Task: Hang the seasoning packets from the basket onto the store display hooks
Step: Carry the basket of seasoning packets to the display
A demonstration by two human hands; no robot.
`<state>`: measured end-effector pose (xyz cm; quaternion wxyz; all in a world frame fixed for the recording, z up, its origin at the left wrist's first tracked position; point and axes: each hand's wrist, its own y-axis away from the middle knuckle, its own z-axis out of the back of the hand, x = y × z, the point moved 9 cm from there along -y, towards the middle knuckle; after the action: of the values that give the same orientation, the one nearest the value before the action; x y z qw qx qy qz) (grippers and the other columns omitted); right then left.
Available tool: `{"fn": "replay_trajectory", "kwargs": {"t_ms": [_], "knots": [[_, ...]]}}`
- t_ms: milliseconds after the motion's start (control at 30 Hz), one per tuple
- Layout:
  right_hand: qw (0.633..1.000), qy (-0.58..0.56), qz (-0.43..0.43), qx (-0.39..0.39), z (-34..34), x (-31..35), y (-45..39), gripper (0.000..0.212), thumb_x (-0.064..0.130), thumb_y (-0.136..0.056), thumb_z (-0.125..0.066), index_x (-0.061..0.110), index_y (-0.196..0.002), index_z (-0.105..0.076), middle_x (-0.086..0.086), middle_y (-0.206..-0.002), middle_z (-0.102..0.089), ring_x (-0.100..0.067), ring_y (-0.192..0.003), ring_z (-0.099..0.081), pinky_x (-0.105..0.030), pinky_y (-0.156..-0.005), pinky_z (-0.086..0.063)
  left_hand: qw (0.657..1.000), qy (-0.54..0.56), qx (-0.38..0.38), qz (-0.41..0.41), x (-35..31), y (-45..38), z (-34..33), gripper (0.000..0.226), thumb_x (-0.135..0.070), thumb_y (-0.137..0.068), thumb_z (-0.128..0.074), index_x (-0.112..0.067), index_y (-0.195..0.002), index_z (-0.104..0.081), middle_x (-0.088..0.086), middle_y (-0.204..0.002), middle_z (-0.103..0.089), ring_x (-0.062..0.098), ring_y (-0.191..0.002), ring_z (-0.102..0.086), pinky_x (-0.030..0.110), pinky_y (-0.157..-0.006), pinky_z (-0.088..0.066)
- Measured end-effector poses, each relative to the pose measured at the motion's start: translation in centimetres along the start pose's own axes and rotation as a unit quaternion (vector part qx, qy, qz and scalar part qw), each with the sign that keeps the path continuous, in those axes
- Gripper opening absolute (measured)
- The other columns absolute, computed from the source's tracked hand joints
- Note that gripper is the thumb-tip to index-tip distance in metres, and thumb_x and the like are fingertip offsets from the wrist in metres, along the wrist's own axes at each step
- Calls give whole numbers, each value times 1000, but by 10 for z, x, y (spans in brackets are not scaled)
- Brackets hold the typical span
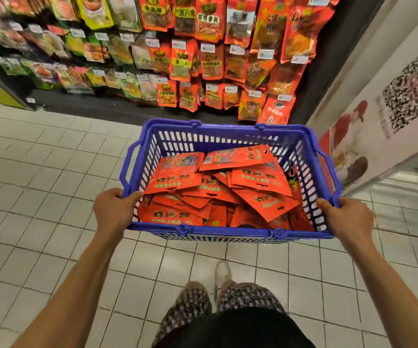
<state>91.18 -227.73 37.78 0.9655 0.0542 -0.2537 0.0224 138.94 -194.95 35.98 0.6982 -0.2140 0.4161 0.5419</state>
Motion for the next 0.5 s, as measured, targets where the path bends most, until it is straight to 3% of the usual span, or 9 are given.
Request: {"fn": "replay_trajectory", "kwargs": {"t_ms": [67,200,367,500], "knots": [[1000,7,-9,6,-11,22,-40,46,41,-87,-75,2,-65,-64,-25,-62,-57,-41,-65,-55,-37,-60,-31,1000,-7,1,11,-18,-37,-17,30,-30,-84,-80,-8,-74,-64,-3,-62,-68,10,-53,-67,21,-47,-46],[999,-13,-23,22,-41,68,-110,51,38,-87,-76,9,-54,-51,-2,-47,-44,-28,-50,-43,-33,-50,-25,999,-29,9,21,-49,-119,-53,31,-29,-81,-80,-5,-71,-65,4,-62,-67,17,-55,-65,24,-50,-44],[999,7,-49,23,-100,113,-193,55,38,-87,-77,14,-49,-44,5,-43,-40,-12,-45,-39,-23,-49,-21,998,-31,37,38,-58,-232,-124,29,-31,-83,-80,-8,-75,-65,1,-68,-70,14,-61,-68,25,-55,-50],[995,29,-86,30,-167,136,-256,52,35,-88,-77,15,-50,-46,8,-44,-40,-11,-46,-37,-27,-49,-22,995,-37,74,63,-50,-333,-197,28,-34,-82,-82,-11,-75,-66,0,-67,-70,16,-61,-69,30,-58,-56]]}}
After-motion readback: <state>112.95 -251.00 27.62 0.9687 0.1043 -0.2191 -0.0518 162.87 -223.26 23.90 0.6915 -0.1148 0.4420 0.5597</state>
